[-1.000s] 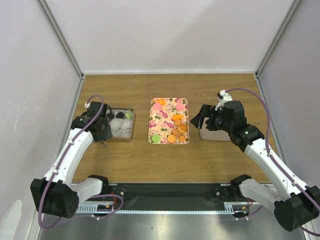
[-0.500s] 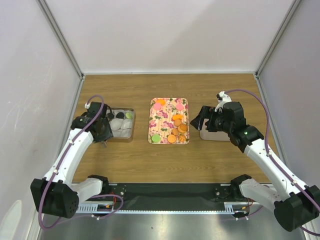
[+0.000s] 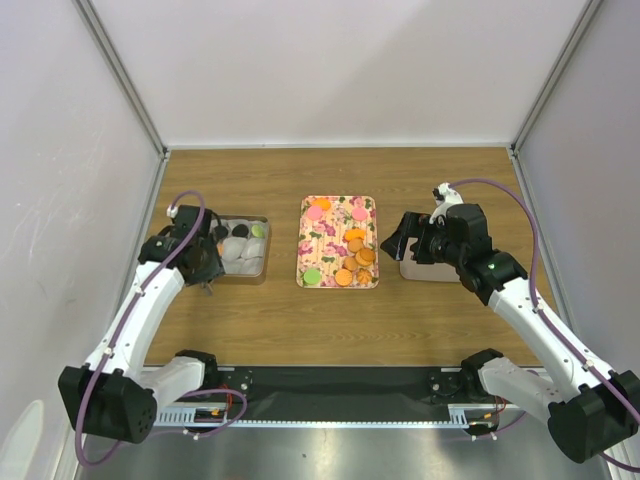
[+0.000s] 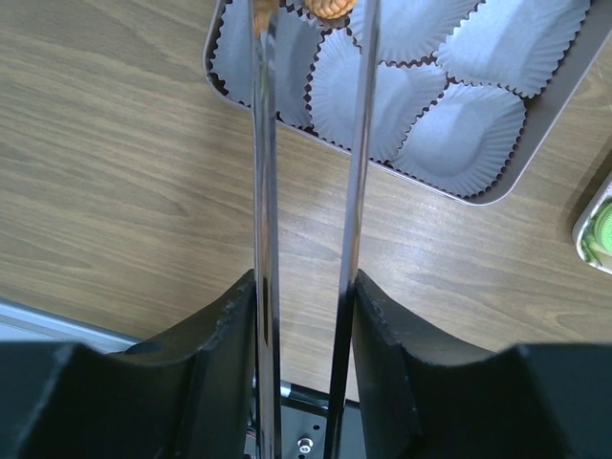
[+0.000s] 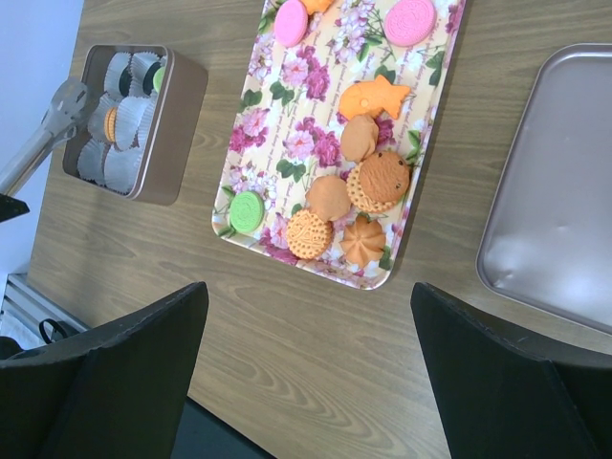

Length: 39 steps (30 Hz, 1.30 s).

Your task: Pack the cookies

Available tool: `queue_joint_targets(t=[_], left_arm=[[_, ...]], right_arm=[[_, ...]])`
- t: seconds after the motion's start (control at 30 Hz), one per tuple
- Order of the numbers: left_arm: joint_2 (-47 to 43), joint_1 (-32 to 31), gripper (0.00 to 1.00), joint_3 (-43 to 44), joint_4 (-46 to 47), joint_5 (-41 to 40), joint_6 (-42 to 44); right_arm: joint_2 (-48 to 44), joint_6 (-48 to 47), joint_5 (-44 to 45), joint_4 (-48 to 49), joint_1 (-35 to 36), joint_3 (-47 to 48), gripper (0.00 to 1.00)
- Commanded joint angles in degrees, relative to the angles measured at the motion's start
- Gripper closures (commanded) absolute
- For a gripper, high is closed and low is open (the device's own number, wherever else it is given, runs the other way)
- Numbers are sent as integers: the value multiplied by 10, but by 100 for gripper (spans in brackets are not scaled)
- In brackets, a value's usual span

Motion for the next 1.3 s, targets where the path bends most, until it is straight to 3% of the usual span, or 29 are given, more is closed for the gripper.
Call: queue_joint_targets(t=[0.0,0.2,0.3,0.43,0.63,0.9,1.27], left_arm=[[-21,3,56,20,9,7,9],[-12,-72,56,88,-11,-17,-11],[23,-154,55,127,-15,-46,-37],[98,-268,54,169,20,-50,-60],[233,-379,52,270,58,-48,-56],[383,-448,51,364,67,-36,-47],[378,-468,50,324,70,-39,-53]], right_arm=[[-4,-4,-4,15,-2,0,5],[2,-4,6,14,-2,1,5],[2,-7,19,7,-2,7,5],[-4,-9,39,-11,-3,18,5],[-30,-13,81,-55,-3,28,5],[-57,-12,110,-88,-5,27,5],[-50,-11,100,-78,-5,26,5]])
